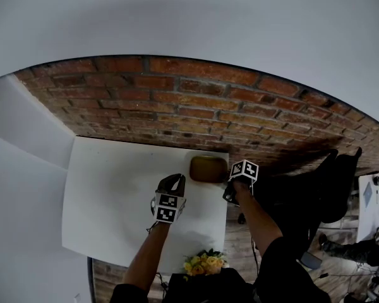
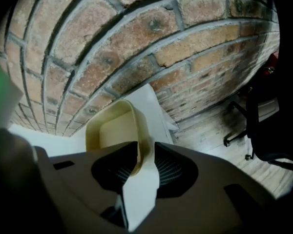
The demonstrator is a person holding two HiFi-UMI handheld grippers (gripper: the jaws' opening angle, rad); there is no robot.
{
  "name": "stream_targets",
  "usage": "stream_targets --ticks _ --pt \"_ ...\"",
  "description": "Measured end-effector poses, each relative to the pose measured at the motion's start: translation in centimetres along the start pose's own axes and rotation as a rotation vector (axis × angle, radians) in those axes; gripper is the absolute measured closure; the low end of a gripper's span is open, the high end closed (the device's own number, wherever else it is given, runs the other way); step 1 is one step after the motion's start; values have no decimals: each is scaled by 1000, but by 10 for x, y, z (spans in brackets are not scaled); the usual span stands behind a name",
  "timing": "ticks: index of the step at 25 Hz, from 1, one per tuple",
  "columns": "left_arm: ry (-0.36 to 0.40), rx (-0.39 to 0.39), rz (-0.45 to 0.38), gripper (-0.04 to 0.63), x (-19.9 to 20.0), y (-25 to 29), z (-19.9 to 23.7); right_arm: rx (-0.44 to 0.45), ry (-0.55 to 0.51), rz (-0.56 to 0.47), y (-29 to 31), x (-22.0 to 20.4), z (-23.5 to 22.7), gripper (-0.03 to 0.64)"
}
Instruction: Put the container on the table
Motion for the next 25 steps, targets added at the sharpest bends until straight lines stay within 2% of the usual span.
stream_targets --ticks 7,14,17,20,25 --pt "7 9 -8 561 4 -6 -6 54 -96 -35 -17 5 12 472" --pt "33 27 -24 561 15 -19 -18 79 -140 -96 -39 6 14 474" --pt "45 46 -33 561 19 -28 -24 71 -174 -138 -51 6 11 515" --pt "51 67 -36 561 18 -40 -32 56 -250 -243 -66 12 9 583" --pt "59 102 -31 561 11 -60 -49 108 -394 -315 -90 1 17 594"
Point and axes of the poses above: the fingertips, and each gripper's own axes: y forward along the fingers, z to its left, x out of its top, the point moved 2 cm from there along -y, backward along the fingers, and after that the axes turned 3 degrees about -z, right-handed, at the moved point
